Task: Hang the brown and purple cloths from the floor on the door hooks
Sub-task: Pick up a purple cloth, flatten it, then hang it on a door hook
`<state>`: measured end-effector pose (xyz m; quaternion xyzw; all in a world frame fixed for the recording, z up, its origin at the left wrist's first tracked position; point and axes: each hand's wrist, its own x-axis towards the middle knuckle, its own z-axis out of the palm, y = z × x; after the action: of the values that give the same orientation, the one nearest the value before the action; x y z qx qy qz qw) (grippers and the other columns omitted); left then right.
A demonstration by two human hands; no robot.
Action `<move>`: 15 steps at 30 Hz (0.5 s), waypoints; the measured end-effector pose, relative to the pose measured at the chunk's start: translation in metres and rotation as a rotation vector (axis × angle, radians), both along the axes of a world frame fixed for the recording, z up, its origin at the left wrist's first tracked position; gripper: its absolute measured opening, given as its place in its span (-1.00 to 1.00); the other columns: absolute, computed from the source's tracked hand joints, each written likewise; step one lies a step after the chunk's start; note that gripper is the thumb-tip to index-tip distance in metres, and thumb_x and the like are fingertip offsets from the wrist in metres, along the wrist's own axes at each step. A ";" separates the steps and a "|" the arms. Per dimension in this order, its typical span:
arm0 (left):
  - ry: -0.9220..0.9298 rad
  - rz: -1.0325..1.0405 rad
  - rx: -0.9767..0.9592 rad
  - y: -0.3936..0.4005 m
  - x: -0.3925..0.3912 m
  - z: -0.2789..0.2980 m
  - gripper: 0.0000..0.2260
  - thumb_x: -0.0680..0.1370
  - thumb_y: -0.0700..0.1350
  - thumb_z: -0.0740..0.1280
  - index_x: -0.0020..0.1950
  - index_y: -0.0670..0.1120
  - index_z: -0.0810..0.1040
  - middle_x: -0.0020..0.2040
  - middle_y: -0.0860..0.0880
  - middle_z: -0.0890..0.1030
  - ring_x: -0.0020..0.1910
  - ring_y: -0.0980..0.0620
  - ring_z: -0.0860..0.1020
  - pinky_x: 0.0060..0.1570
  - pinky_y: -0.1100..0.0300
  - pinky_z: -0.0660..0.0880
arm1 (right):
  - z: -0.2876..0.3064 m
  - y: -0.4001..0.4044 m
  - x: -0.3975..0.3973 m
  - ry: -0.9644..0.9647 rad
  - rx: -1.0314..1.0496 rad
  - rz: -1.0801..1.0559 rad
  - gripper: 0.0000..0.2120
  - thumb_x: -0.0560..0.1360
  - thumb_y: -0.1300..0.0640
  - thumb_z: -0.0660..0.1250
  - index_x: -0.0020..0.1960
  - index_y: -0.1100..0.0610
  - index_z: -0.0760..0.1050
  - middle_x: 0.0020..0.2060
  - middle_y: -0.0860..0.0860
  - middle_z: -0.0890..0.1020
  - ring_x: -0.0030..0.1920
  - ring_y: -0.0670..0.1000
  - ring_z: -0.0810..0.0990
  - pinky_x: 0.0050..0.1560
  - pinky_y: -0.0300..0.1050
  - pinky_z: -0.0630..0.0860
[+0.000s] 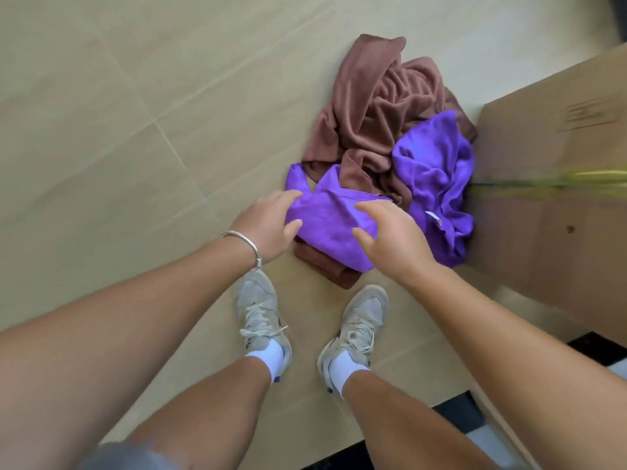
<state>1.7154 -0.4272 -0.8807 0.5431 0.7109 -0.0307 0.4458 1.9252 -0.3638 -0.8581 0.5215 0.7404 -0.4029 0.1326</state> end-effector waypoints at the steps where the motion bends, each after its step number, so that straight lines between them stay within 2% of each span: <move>1: 0.008 0.005 -0.005 0.002 -0.006 -0.019 -0.55 0.58 -0.07 0.27 0.46 -0.09 0.31 0.37 -0.12 0.43 0.32 -0.12 0.40 0.25 0.05 0.35 | -0.018 0.004 -0.008 0.000 -0.006 0.027 -0.58 0.52 0.09 0.34 0.36 0.11 0.44 0.30 0.01 0.51 0.33 0.04 0.43 0.28 -0.03 0.38; 4: 0.007 0.003 -0.010 0.013 -0.024 -0.071 -0.58 0.58 -0.07 0.27 0.43 -0.09 0.35 0.34 -0.13 0.46 0.29 -0.12 0.45 0.24 0.06 0.37 | -0.066 0.017 -0.032 -0.008 -0.029 0.147 -0.60 0.52 0.06 0.31 0.35 0.05 0.45 0.27 0.03 0.52 0.26 0.09 0.47 0.20 -0.03 0.42; 8: -0.021 -0.064 0.015 0.038 -0.048 -0.125 -0.66 0.59 -0.06 0.28 0.37 -0.03 0.43 0.30 -0.04 0.52 0.23 -0.03 0.50 0.15 0.15 0.38 | -0.119 0.036 -0.063 0.026 0.007 0.271 -0.66 0.52 0.08 0.26 0.29 0.02 0.48 0.19 0.04 0.55 0.19 0.10 0.50 0.08 -0.02 0.47; 9: -0.030 -0.073 0.015 0.045 -0.054 -0.135 -0.67 0.59 -0.06 0.29 0.35 -0.01 0.45 0.27 -0.02 0.53 0.19 -0.01 0.52 0.13 0.15 0.39 | -0.130 0.041 -0.071 0.041 0.015 0.289 -0.70 0.52 0.09 0.25 0.23 0.03 0.51 0.15 0.04 0.56 0.16 0.11 0.51 0.03 -0.03 0.47; 11: -0.059 -0.103 0.024 0.060 -0.063 -0.154 -0.68 0.57 -0.08 0.31 0.33 0.00 0.47 0.21 -0.01 0.55 0.08 0.02 0.55 0.06 0.17 0.42 | -0.152 0.051 -0.084 0.046 0.044 0.323 -0.90 0.51 0.10 0.25 -0.03 0.03 0.53 -0.06 0.06 0.56 0.04 0.16 0.54 -0.12 -0.06 0.41; 13: -0.097 -0.168 0.021 0.070 -0.071 -0.168 -0.69 0.57 -0.10 0.32 0.32 -0.01 0.49 0.16 -0.03 0.55 -0.04 0.04 0.54 -0.02 0.23 0.39 | -0.169 0.061 -0.097 0.022 0.059 0.363 -0.93 0.49 0.09 0.25 -0.17 0.03 0.47 -0.18 0.06 0.55 -0.01 0.19 0.55 -0.19 -0.07 0.38; 15: -0.095 -0.278 -0.007 0.078 -0.079 -0.179 -0.69 0.56 -0.08 0.34 0.30 0.02 0.50 0.08 0.00 0.53 -0.08 0.06 0.50 -0.11 0.27 0.32 | -0.181 0.068 -0.107 -0.010 0.041 0.411 -0.87 0.49 0.03 0.27 -0.05 0.04 0.56 -0.09 0.08 0.63 0.01 0.18 0.57 -0.11 -0.05 0.49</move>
<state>1.6363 -0.3488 -1.0595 0.6357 0.6067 -0.0687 0.4723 1.8178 -0.2960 -1.0394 0.3641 0.8385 -0.3496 0.2053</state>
